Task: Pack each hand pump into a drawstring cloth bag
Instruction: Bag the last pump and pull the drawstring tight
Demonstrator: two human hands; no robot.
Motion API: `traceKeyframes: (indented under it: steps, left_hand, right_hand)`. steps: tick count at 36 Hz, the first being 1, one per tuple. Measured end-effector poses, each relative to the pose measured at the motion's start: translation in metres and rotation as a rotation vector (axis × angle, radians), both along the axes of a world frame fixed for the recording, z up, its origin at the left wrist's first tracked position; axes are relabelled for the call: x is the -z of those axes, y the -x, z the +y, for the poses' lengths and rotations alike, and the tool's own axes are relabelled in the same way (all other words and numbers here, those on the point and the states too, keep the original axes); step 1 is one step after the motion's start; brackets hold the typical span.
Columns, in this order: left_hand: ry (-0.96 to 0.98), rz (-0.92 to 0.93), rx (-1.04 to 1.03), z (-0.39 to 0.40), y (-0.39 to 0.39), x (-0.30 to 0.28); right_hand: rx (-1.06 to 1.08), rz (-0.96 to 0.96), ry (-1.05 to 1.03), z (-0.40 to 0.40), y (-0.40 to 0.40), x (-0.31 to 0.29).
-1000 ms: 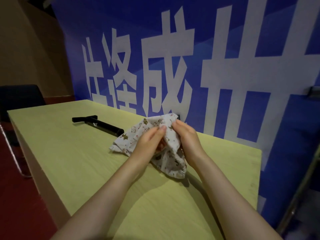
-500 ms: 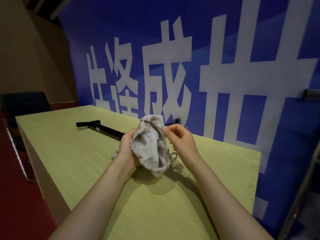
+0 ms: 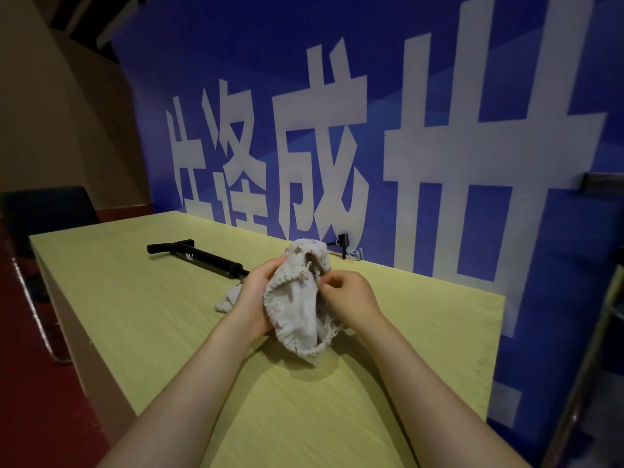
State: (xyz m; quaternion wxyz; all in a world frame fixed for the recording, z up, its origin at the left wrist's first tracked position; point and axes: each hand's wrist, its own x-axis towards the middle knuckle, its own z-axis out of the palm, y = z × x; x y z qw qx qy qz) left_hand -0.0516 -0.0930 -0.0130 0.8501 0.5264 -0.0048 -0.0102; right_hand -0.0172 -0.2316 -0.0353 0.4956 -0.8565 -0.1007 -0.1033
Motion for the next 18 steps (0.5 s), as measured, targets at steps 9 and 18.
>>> traceKeyframes:
  steps: [9,18]
  left_hand:
    - [-0.079,0.156,-0.043,0.026,-0.022,0.007]
    - [-1.113,-0.403,-0.536,0.021,-0.010,0.008]
  right_hand:
    - [-0.158,0.318,-0.965,-0.017,0.001,-0.021]
    - [-0.279,0.400,-1.358,-0.032,0.010,-0.031]
